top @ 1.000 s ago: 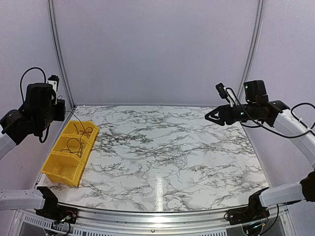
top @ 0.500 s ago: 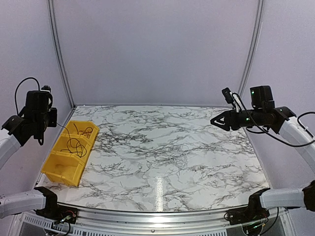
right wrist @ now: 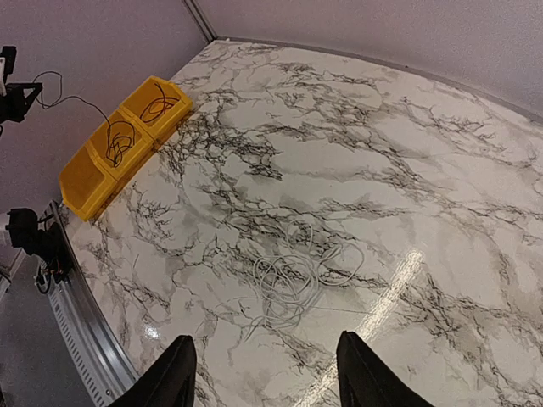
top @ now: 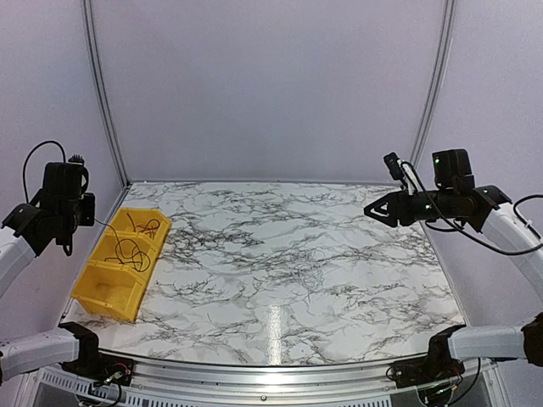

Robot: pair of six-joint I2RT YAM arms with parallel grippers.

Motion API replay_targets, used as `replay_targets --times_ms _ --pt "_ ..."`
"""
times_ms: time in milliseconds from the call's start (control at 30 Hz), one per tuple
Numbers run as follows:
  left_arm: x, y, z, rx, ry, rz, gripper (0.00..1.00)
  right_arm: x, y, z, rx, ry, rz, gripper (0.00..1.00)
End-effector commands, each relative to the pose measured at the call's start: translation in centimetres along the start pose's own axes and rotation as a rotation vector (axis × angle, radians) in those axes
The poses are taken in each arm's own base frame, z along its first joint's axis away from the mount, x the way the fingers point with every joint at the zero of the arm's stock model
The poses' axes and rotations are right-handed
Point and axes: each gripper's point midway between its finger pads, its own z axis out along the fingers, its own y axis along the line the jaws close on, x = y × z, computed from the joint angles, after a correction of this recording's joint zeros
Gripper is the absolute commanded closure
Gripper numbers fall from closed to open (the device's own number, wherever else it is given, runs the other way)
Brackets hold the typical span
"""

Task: Untangle the cables

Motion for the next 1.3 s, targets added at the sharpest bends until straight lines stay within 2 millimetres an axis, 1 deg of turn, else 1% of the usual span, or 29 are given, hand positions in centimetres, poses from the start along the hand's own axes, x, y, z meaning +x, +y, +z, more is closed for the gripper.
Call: replay_targets --times_ms 0,133,233,267,433,567,600,667,700,767,900,967,1100,1267 --pt "0.0 1.8 0.1 -0.068 0.016 0.074 1.00 0.0 -0.2 -0.4 0.016 -0.007 -0.004 0.43" --pt "0.7 1.0 0.8 -0.046 0.045 0.081 1.00 0.1 -0.3 -0.1 0.016 -0.004 -0.002 0.43" --pt "1.5 -0.5 0.9 0.033 0.056 0.055 1.00 0.2 -0.5 0.1 0.017 0.000 0.001 0.43" --pt "1.9 -1.2 0.9 0.071 0.064 0.052 1.00 0.2 -0.6 0.1 0.018 0.002 0.003 0.43" --pt "3.3 -6.1 0.0 0.355 0.099 -0.022 1.00 0.4 -0.9 0.5 0.023 0.009 0.008 0.43" --pt "4.8 -8.1 -0.5 0.451 0.178 -0.137 1.00 0.5 -1.0 0.9 0.016 0.018 0.012 0.43" --pt "4.9 -8.4 -0.6 0.459 0.182 -0.147 1.00 0.4 -1.1 1.0 0.017 0.017 0.013 0.43" --pt "4.8 -8.0 -0.3 0.422 0.196 -0.202 1.00 0.4 -1.2 1.2 0.016 0.017 0.013 0.43" --pt "4.9 -8.1 -0.2 0.423 0.207 -0.213 1.00 0.4 -1.2 1.2 0.013 0.019 0.013 0.43" --pt "5.6 -8.7 0.3 0.417 0.258 -0.246 1.00 0.4 -1.3 1.3 0.011 0.019 0.014 0.43" --pt "7.9 -10.1 1.4 0.399 0.391 -0.307 1.00 0.4 -1.3 1.5 0.010 0.020 -0.004 0.43" --pt "8.8 -10.5 2.0 0.374 0.433 -0.328 1.00 0.4 -1.4 1.5 0.012 0.022 -0.009 0.43" --pt "10.0 -10.4 3.2 0.306 0.485 -0.385 1.00 0.5 -1.4 1.5 0.014 0.023 -0.012 0.43" --pt "11.3 -10.8 5.0 0.262 0.525 -0.393 1.00 0.7 -1.5 1.3 0.025 0.023 -0.015 0.43"
